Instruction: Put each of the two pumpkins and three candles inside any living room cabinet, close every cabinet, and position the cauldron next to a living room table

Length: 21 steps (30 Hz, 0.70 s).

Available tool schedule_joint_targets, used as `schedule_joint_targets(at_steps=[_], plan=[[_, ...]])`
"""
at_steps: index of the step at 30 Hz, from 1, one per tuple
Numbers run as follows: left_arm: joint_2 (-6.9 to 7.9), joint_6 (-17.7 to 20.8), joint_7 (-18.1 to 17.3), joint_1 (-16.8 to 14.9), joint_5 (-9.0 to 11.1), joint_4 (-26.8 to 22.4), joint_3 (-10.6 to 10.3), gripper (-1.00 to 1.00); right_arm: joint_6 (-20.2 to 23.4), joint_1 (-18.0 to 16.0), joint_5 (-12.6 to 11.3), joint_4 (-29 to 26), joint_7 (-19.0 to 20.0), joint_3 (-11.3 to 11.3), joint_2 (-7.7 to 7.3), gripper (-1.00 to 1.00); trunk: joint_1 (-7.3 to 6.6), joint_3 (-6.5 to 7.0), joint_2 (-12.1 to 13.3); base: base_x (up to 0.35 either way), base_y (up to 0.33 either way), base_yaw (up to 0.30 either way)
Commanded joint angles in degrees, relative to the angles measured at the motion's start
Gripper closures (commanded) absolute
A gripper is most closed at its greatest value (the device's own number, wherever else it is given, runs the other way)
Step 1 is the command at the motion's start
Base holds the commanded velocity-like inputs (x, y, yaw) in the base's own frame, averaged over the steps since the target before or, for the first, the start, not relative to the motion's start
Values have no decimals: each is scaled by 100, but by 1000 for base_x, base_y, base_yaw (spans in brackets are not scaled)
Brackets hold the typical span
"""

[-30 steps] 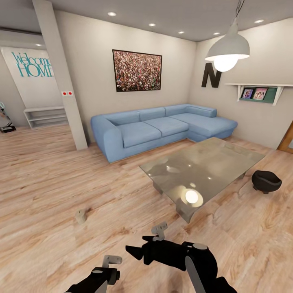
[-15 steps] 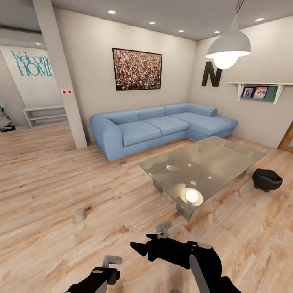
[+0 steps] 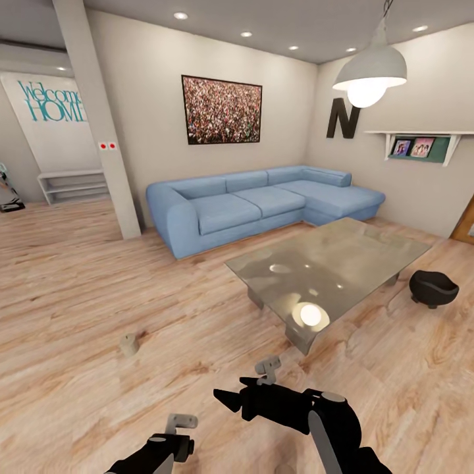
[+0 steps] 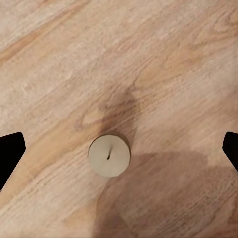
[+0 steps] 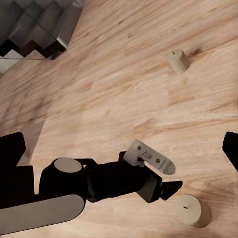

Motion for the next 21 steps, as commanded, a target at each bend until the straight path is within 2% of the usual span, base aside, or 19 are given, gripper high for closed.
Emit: schedule_joint_targets(at_steps=[1, 21], plan=[[3, 31, 33, -3, 46, -13, -47, -100, 41, -4, -35, -3, -6, -3, 2, -100, 22, -24, -44, 0, 0, 0], [3, 45, -24, -3, 61, -15, -33, -100, 42, -4, -31, -3, -6, -7, 2, -100, 461, -383, -846, 0, 0, 0]])
